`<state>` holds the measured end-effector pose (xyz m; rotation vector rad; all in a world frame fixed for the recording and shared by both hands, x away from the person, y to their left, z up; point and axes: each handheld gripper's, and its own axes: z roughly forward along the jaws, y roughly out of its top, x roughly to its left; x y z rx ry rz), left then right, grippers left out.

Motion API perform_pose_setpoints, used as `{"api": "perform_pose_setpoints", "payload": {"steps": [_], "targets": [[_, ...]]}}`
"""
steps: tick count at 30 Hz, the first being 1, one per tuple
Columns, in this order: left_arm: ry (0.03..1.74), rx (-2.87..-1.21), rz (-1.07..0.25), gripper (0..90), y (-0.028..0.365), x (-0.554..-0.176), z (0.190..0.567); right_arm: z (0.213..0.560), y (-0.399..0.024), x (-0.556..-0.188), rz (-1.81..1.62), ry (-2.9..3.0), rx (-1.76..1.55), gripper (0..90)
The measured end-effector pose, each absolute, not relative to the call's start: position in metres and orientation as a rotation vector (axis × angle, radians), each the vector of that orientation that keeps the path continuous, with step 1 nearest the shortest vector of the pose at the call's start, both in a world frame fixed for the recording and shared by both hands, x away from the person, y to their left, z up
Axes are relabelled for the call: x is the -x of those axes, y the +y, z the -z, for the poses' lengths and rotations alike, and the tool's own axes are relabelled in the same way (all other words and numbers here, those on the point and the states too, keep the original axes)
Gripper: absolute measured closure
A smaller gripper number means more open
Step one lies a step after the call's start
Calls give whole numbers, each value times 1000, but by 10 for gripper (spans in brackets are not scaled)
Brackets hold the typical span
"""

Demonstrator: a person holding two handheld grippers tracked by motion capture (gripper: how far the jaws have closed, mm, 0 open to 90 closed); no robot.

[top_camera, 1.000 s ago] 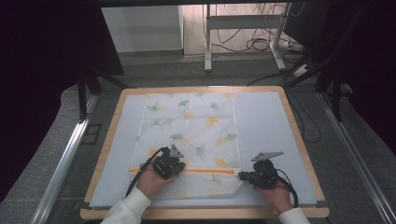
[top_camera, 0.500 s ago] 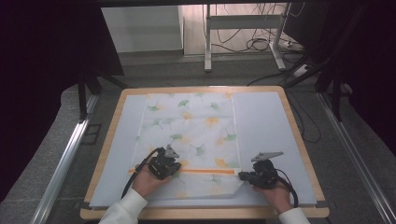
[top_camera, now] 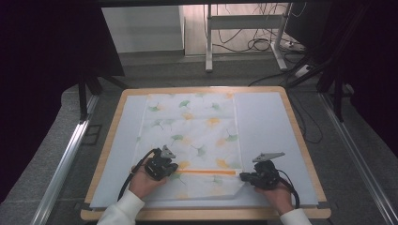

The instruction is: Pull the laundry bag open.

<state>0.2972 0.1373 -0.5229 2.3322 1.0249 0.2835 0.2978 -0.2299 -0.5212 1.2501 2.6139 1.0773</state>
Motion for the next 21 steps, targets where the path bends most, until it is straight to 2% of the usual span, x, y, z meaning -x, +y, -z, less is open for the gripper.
{"api": "perform_pose_setpoints", "payload": {"steps": [21], "targets": [[1065,-2327,-293,900,154,-295,523,521,-230,-298,-1075,2613,-1249,896]]}}
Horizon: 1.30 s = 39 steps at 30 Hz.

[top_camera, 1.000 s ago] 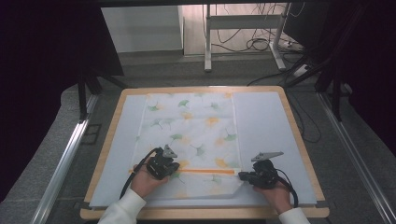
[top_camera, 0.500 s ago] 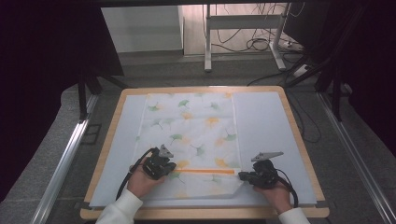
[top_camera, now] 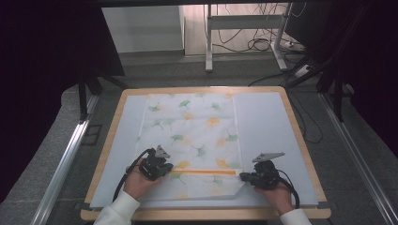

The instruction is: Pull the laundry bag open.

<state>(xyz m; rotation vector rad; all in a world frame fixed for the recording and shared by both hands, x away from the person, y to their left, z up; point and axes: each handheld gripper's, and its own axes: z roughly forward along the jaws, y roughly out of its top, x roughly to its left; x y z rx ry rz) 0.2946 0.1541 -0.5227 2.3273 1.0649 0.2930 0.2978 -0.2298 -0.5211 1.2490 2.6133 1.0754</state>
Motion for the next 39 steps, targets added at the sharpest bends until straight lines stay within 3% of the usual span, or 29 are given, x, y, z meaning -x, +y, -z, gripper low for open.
{"api": "perform_pose_setpoints", "payload": {"steps": [39], "targets": [[1244,-2250,-335,900,219,-283,525,521,-228,-297,-1064,2611,-1227,896]]}}
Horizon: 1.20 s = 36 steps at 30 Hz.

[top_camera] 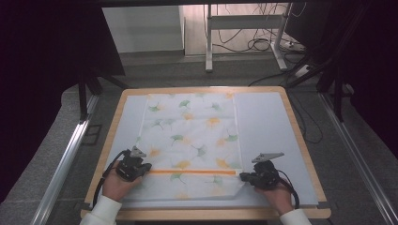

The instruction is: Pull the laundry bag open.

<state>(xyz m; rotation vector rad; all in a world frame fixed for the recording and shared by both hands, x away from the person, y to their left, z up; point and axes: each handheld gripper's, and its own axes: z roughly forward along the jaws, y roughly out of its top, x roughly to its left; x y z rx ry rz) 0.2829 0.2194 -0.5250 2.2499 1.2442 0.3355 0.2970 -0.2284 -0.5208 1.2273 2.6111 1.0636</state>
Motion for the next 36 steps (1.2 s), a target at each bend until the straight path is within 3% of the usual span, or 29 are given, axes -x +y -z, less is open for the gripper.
{"api": "perform_pose_setpoints", "payload": {"steps": [15,36], "targets": [[1284,-2252,-397,900,234,-279,523,521,-229,-297,-1064,2613,-1227,896],[1379,-2165,-389,900,267,-271,526,521,-229,-298,-1066,2615,-1226,895]]}}
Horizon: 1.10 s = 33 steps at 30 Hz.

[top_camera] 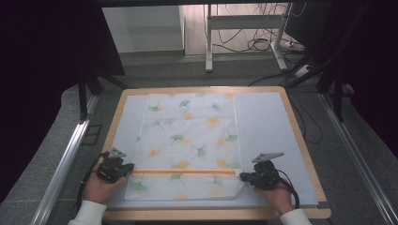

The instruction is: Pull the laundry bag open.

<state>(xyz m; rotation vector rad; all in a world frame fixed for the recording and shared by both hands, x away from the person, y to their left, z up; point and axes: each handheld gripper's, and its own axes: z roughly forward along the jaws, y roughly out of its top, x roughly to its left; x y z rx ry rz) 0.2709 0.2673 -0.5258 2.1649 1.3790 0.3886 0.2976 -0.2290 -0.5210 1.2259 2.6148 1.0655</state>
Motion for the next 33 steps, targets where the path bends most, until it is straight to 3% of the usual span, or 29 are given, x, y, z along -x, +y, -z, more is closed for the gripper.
{"api": "perform_pose_setpoints", "payload": {"steps": [12,21,23,26,28,33], "targets": [[1346,-2136,-416,858,270,-269,528,521,-228,-296,-1064,2607,-1216,895],[1335,-1959,-422,654,284,-261,519,510,-231,-292,-1159,2554,-1142,891],[1323,-1929,-412,610,286,-259,516,508,-233,-290,-1182,2527,-1102,855],[1309,-1906,-412,495,286,-257,515,505,-237,-289,-1193,2482,-1070,734],[1300,-1919,-404,479,285,-256,516,505,-240,-291,-1189,2450,-1072,657],[1305,-1918,-442,404,284,-255,516,506,-253,-295,-1177,2400,-1082,578]]}}
